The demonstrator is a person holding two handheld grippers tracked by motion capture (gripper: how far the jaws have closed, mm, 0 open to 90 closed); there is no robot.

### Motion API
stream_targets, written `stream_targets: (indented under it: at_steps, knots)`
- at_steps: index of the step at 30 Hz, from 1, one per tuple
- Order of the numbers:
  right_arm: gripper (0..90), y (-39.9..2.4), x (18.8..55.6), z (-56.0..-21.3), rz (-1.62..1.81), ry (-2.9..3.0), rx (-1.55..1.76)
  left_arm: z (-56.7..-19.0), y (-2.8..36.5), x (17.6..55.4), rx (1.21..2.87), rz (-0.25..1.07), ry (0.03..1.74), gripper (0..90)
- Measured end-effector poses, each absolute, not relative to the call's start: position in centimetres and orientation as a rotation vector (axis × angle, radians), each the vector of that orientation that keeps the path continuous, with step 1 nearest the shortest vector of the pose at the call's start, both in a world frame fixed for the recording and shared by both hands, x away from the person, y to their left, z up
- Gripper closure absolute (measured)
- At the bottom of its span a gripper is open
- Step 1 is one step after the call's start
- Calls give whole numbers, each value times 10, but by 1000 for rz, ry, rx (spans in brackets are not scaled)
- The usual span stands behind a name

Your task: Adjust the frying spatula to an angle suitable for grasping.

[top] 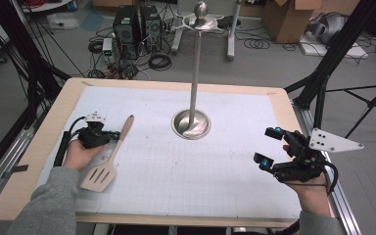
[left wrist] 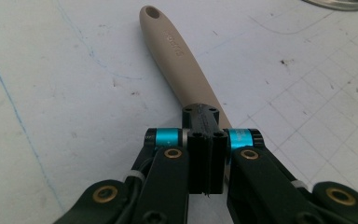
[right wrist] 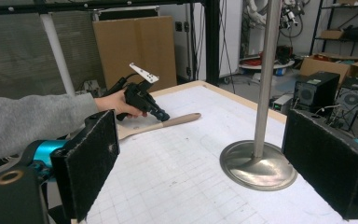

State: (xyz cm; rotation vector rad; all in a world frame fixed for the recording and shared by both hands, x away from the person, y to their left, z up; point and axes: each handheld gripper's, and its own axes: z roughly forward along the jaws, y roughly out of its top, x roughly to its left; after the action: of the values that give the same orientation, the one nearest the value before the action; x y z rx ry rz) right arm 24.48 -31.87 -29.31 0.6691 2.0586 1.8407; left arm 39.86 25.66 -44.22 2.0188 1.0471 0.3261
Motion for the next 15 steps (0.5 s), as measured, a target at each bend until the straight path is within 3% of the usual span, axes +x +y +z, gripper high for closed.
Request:
stream_targets:
  at_steps: [15]
  knots:
    - [101,-317,247,-295,1838,2069,667,-445,251,400,2031,291,984,899]
